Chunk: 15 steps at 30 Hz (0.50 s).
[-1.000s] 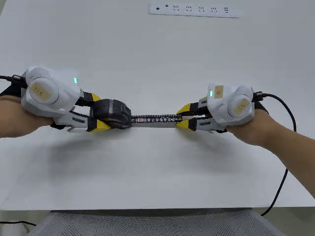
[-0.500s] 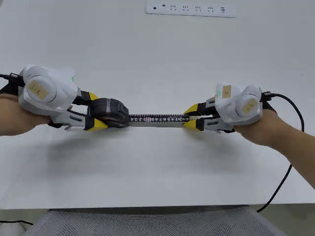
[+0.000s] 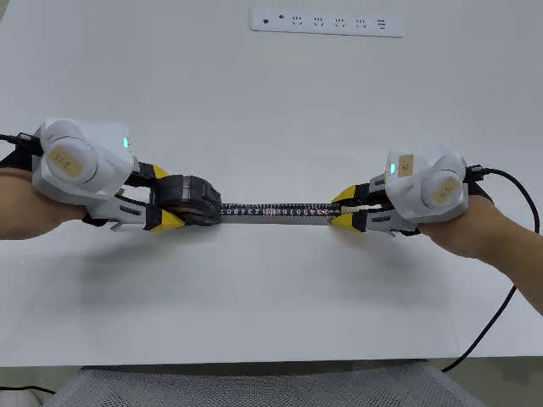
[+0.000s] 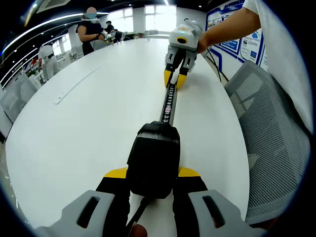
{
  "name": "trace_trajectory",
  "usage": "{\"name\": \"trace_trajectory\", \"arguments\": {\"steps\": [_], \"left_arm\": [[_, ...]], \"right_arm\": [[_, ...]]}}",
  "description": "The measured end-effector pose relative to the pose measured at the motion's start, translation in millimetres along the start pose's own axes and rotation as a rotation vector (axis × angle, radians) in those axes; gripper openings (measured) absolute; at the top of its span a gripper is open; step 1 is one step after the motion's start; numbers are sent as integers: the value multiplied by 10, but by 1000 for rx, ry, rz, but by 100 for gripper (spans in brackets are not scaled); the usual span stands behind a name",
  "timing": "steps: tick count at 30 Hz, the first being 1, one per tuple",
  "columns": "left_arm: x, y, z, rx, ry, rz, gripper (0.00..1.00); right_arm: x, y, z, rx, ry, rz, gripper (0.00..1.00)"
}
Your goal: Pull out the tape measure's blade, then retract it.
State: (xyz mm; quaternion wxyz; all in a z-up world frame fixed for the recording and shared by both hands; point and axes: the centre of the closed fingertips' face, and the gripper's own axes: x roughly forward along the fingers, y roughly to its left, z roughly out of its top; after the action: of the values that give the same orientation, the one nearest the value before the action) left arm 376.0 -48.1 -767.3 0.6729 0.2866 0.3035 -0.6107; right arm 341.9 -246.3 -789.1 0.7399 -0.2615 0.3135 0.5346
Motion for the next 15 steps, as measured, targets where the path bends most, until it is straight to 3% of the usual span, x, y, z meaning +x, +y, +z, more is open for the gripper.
{"name": "trace_trajectory", "arguments": {"steps": [15], "left_arm": [[2, -2, 7, 3, 0, -2, 28]], "right_arm": [[-137, -50, -206, 12, 35, -11, 9]]}}
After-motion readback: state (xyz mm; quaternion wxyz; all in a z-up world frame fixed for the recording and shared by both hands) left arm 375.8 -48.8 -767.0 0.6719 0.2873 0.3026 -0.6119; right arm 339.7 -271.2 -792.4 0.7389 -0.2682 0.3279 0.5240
